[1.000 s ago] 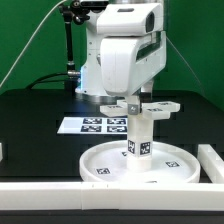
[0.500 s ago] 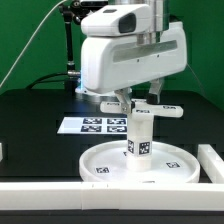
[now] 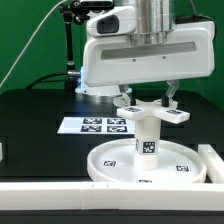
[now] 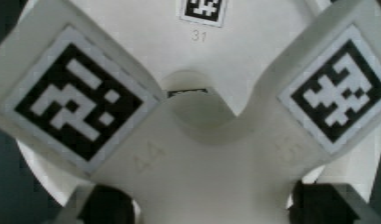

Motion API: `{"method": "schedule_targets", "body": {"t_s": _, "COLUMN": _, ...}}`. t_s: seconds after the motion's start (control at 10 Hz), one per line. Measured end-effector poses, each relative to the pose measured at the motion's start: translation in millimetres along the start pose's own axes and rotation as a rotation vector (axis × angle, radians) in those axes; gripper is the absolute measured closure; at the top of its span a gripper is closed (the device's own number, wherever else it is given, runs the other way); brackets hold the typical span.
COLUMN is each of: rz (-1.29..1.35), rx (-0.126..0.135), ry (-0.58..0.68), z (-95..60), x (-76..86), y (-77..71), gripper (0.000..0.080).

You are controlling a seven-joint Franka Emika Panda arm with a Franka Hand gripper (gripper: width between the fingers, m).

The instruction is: Assemble round table

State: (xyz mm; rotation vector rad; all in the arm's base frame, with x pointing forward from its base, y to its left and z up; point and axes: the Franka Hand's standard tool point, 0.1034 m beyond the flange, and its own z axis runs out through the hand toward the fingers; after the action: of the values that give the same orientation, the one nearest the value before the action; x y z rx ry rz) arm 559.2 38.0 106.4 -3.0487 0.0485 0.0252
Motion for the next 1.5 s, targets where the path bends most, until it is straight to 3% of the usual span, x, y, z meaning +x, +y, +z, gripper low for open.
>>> {"method": "schedule_targets", "body": {"t_s": 0.4, "rz": 0.274, "rx": 0.003, "ry": 0.001, "z": -0.4, "x": 0.3, "y": -0.2, "gripper": 0.0364}}
{"method": "schedule_targets", "body": {"t_s": 0.7, "rz": 0.751, "rx": 0.06, "ry": 0.062, "z": 0.8, "x": -5.0, "y": -1.6, "gripper": 0.0364}}
{"method": "schedule_targets", "body": {"t_s": 0.8, "rz": 0.868, "rx": 0.068, "ry": 0.077, "z": 1.0, "x": -3.7, "y": -1.7, "gripper": 0.0364}}
{"method": "schedule_targets", "body": {"t_s": 1.1, "rz": 1.263, "rx": 0.14, "ry": 0.091, "z": 1.6, "x": 1.0, "y": -0.8, "gripper": 0.0364}}
{"method": "schedule_targets", "body": {"t_s": 1.5, "rz": 1.533, "rx": 0.18, "ry": 0.066, "z": 1.0, "x": 1.9, "y": -1.0, "gripper": 0.0365}}
